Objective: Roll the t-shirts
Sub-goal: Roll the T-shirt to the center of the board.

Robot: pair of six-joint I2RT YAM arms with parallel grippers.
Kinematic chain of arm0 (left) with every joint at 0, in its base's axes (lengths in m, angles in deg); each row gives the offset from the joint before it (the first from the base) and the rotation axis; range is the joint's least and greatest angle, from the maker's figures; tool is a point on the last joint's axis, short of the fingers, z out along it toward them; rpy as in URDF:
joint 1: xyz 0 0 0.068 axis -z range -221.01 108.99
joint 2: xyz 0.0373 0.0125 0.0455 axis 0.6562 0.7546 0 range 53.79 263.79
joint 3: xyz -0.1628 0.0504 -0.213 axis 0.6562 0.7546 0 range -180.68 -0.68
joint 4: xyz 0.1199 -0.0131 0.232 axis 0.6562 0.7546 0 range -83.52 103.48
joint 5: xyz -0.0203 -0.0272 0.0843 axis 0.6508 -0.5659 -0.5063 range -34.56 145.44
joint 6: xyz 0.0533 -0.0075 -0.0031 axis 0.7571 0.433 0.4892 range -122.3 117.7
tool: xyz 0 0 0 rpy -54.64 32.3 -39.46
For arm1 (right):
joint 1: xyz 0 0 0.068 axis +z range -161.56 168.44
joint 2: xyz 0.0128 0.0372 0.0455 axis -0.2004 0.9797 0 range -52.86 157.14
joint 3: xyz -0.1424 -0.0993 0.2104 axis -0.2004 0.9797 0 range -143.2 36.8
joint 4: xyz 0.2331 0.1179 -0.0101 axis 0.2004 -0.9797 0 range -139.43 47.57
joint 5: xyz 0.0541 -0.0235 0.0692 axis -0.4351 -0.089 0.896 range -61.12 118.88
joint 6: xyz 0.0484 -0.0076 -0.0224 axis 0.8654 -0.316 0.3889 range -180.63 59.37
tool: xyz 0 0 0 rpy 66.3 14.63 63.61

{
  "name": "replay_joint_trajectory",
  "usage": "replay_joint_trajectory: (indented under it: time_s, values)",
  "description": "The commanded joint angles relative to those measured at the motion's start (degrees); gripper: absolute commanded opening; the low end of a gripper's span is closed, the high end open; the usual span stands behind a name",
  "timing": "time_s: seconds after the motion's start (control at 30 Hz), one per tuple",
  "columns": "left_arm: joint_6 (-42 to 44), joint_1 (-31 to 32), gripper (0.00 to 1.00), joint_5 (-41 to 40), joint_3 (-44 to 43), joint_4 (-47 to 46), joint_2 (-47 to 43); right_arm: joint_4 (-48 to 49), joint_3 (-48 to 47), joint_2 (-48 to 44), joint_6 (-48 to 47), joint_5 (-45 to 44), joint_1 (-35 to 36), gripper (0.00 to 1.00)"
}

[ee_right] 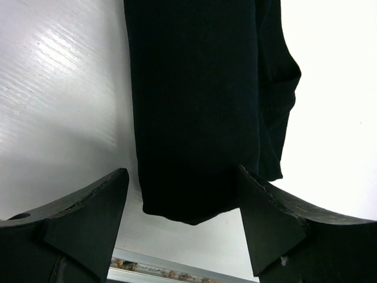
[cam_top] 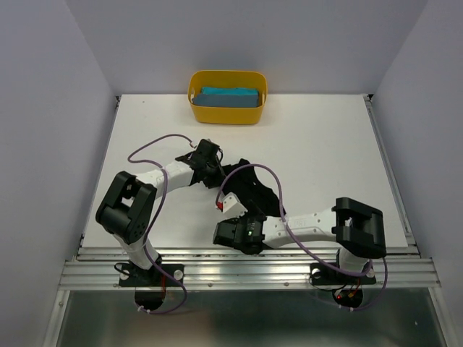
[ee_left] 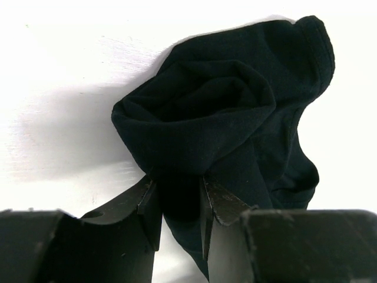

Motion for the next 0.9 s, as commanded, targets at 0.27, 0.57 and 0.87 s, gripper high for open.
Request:
replay_joint_trajectory:
  time_s: [0.27,0.57,0.87]
  values:
    - [2.36,-0.07,0.0,-1.74,-4.48,4.55,-3.61,2.61,1.8,7.86,-0.21,-8.78,1.07,0.74]
    - [2.89,0.02,0.0,-1.48,-4.48,4.64,-3.52,-1.35,-0.49,12.53,7.1,-13.19,1.07,0.43]
    - [4.47,0.02,0.63,-1.56,-4.3,4.81,-5.37,3.73,2.05,8.49,5.61,-8.18,1.07,0.01]
